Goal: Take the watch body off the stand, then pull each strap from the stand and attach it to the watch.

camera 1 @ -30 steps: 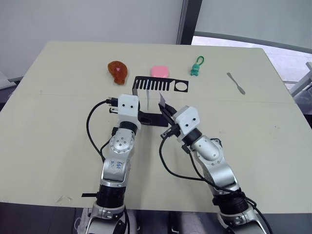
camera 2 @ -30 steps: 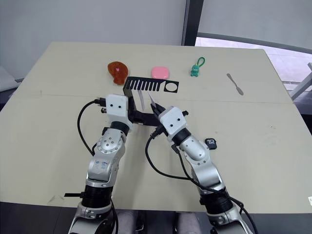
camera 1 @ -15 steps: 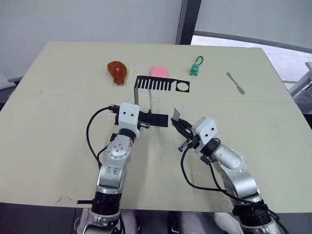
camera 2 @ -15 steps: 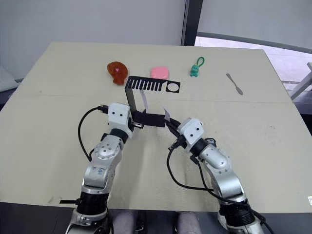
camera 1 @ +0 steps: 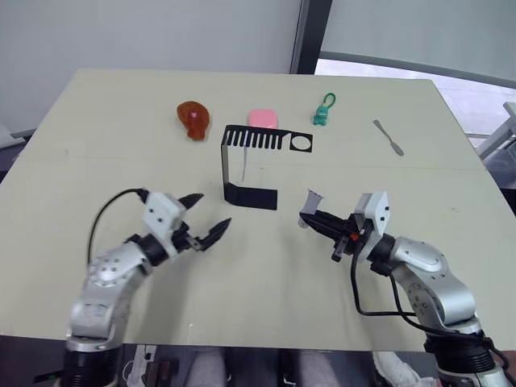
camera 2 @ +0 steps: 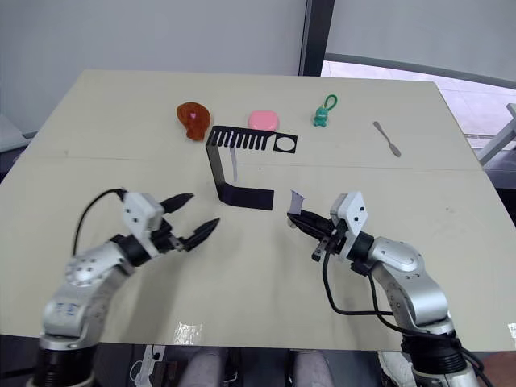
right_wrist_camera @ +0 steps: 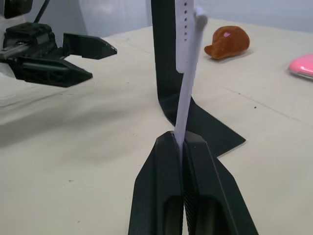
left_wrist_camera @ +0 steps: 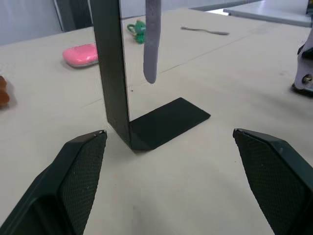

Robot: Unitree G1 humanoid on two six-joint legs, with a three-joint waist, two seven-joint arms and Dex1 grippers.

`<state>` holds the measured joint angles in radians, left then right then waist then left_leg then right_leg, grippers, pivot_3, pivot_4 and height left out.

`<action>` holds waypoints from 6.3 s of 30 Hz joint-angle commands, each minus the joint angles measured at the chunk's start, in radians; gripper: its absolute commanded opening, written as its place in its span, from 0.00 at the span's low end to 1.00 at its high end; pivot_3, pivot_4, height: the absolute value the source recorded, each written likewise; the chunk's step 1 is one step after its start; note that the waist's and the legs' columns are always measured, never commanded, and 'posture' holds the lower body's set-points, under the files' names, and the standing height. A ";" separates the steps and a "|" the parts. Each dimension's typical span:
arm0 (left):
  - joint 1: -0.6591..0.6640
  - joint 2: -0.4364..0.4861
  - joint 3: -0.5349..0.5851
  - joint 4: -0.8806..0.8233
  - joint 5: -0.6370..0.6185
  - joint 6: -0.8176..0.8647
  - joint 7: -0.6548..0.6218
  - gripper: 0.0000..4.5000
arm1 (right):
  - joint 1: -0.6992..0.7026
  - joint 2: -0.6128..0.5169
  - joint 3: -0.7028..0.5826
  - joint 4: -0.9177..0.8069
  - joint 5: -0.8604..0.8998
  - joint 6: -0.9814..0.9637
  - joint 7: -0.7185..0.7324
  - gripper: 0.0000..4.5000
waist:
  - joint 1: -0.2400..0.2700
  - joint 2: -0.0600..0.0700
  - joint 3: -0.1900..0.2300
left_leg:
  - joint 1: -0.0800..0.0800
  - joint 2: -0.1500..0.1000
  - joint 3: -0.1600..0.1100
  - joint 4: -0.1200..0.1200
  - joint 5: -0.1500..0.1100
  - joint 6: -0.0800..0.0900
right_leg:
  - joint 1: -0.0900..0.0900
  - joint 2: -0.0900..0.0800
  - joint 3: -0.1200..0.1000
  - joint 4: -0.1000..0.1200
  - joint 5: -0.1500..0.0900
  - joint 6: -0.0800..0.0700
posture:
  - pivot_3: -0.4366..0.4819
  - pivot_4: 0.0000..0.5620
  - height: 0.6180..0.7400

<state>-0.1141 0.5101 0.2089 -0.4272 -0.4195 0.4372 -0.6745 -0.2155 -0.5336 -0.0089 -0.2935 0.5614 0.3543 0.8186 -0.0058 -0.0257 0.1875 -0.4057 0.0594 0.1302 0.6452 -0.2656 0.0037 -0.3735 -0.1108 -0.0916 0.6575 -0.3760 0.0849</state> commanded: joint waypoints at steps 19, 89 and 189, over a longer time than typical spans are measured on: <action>-0.245 0.056 0.010 0.038 -0.886 0.545 0.027 0.99 | -0.214 0.075 0.123 -0.128 0.361 0.411 0.100 0.00 | -0.020 0.001 0.001 | 0.000 -0.001 -0.005 0.002 -0.001 0.000 | 0.004 0.002 0.000 0.001 0.000 0.000 | 0.48 0.27 1.00; -0.215 -0.064 -0.039 0.048 -0.927 0.493 0.098 0.51 | -0.226 0.117 0.131 -0.117 0.336 0.459 0.072 0.00 | -0.021 0.001 0.001 | 0.000 -0.001 -0.005 0.002 -0.001 0.000 | 0.004 0.002 0.001 -0.002 0.000 0.000 | 0.48 0.27 1.00; -0.056 0.163 -0.103 -0.185 -0.379 0.121 -0.097 0.00 | 0.264 0.201 -0.103 -0.285 -0.288 0.432 -0.681 0.99 | -0.022 0.002 0.000 | 0.004 0.003 0.004 -0.009 0.002 -0.005 | -0.002 0.013 0.023 -0.004 0.001 0.001 | 0.48 0.27 1.00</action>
<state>-0.1544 0.6643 0.0989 -0.5757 -0.7938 0.5643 -0.7640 0.0506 -0.3393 -0.1023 -0.5806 0.2883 0.7935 0.1557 -0.0280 -0.0237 0.1879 -0.4019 0.0622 0.1345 0.6359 -0.2637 -0.0013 -0.3759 -0.0976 -0.0679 0.6537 -0.3755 0.0855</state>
